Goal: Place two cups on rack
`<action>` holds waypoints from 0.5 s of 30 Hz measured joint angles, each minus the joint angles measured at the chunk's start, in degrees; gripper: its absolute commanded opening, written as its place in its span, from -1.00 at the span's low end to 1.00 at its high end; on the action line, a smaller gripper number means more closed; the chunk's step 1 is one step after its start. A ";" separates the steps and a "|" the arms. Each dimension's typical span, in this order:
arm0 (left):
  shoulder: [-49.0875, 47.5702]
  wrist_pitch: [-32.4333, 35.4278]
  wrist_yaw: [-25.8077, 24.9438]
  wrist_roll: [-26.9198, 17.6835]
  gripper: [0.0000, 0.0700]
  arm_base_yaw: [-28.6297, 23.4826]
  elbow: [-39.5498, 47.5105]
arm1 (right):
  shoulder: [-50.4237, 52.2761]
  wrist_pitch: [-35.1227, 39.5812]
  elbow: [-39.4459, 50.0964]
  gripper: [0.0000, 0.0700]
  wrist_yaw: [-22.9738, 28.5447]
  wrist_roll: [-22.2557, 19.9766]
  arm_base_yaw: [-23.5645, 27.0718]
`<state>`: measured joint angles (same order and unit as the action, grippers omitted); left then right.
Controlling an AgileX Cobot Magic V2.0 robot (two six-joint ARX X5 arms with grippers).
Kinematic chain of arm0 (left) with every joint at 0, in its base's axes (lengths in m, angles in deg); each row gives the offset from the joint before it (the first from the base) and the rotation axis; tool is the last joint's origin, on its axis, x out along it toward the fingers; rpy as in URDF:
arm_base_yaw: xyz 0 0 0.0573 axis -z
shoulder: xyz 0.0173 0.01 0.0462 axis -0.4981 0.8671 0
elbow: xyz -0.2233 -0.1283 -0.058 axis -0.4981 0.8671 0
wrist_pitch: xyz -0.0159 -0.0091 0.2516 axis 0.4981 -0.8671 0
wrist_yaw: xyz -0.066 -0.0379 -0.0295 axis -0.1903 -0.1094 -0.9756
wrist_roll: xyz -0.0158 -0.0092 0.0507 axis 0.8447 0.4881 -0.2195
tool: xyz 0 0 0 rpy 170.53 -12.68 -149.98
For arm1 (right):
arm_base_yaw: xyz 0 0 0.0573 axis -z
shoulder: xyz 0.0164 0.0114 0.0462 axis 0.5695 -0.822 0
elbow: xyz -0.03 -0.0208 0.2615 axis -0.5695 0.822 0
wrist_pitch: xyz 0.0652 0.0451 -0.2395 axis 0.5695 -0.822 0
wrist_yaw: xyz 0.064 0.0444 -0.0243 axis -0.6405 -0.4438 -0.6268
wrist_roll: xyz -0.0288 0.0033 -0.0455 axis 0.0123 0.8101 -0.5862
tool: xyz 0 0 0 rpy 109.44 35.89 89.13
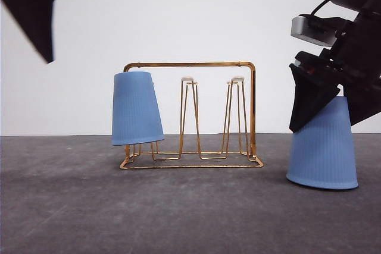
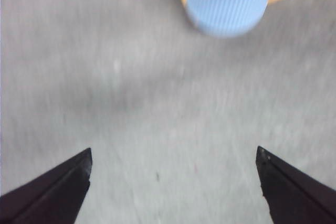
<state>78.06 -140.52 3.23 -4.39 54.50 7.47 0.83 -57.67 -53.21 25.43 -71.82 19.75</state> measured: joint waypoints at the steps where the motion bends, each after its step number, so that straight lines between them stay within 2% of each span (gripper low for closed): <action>1: -0.51 -0.02 0.00 0.31 0.70 0.00 0.75 | 0.18 -0.41 -0.34 0.07 -0.44 0.01 0.01; 4: -0.82 0.08 0.00 0.83 0.70 0.00 1.35 | 2.06 -2.87 -3.35 0.07 -1.10 -0.01 -0.34; 11: -0.82 2.38 -0.02 1.64 0.70 0.00 1.35 | 7.92 -9.46 -18.84 0.07 -3.61 -0.95 -2.24; 15: -0.82 2.40 -0.05 1.86 0.70 -0.01 1.35 | 7.81 -9.77 -23.34 0.07 -4.63 -1.51 -4.07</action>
<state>77.24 -138.12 3.18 -2.53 54.49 8.81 8.64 -67.44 -76.55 20.80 -73.33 15.69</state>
